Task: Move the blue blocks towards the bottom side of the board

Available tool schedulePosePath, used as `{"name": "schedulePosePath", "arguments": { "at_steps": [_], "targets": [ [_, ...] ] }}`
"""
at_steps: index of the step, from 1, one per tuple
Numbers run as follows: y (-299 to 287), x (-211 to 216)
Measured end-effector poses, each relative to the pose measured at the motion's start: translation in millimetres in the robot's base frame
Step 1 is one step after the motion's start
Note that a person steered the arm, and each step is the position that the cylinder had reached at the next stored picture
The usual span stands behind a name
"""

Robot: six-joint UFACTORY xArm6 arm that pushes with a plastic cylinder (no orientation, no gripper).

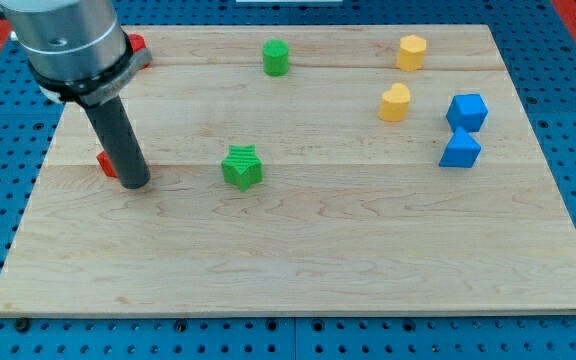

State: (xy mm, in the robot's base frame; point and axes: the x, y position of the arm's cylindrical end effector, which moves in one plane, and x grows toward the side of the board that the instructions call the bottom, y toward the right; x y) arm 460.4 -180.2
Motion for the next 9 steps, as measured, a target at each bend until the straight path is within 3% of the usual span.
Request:
{"name": "schedulePosePath", "arguments": {
  "at_steps": [2,5,9],
  "targets": [
    [-32.0,-24.5],
    [141.2,-54.2],
    [202.8,-61.6]
  ]
}}
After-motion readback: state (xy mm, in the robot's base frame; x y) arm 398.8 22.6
